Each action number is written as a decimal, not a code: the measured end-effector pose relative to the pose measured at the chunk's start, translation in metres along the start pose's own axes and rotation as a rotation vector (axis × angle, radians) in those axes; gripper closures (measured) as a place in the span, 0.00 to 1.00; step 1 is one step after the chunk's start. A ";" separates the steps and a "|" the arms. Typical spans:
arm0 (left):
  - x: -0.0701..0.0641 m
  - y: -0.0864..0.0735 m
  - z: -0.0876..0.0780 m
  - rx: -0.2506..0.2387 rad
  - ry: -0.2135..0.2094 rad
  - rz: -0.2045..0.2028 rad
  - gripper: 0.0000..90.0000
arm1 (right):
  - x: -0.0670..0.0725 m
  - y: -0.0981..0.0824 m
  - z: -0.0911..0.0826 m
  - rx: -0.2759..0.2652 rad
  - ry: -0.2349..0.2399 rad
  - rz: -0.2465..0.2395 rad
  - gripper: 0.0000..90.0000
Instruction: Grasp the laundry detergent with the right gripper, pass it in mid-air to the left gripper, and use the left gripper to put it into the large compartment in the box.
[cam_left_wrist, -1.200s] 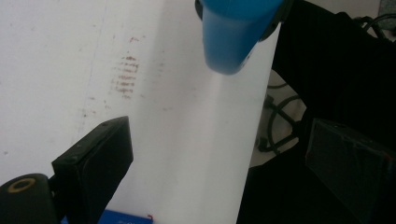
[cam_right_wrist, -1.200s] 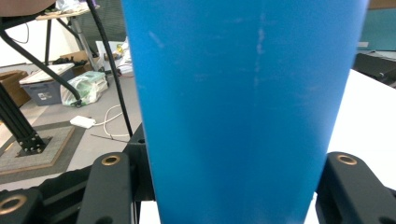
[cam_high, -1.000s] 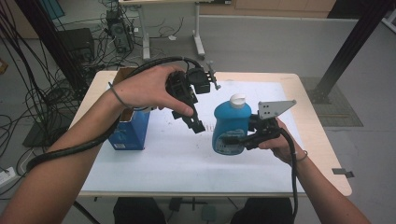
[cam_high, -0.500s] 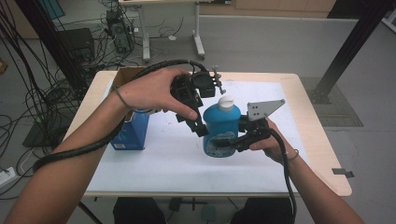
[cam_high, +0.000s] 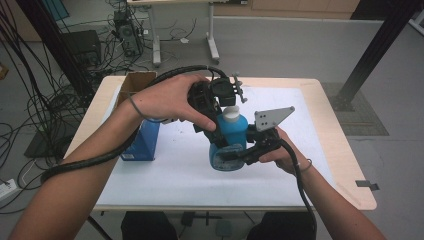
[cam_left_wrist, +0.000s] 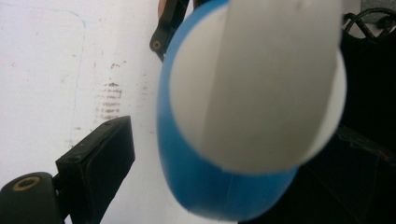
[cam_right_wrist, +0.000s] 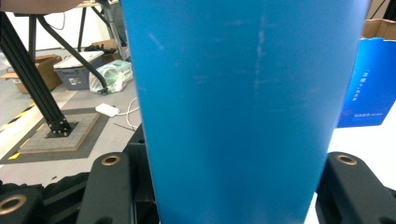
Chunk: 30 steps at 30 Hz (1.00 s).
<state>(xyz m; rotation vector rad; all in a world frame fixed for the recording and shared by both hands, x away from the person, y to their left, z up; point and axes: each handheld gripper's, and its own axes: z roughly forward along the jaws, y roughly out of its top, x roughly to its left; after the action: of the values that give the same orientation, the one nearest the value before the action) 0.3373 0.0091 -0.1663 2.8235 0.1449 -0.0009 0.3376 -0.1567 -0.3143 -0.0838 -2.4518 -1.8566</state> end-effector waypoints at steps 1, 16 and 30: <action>0.000 0.002 0.001 -0.001 -0.001 0.000 0.10 | 0.000 0.001 0.002 0.005 0.003 -0.006 0.48; -0.003 0.008 0.006 0.003 -0.009 0.015 0.10 | 0.001 0.001 0.009 0.012 0.015 -0.010 0.48; -0.004 0.008 0.004 0.011 -0.003 0.014 0.10 | 0.002 0.001 0.006 0.014 0.010 -0.012 0.48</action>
<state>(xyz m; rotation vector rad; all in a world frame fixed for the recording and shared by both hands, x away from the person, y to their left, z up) 0.3339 0.0000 -0.1678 2.8353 0.1249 -0.0031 0.3356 -0.1508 -0.3147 -0.0598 -2.4640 -1.8392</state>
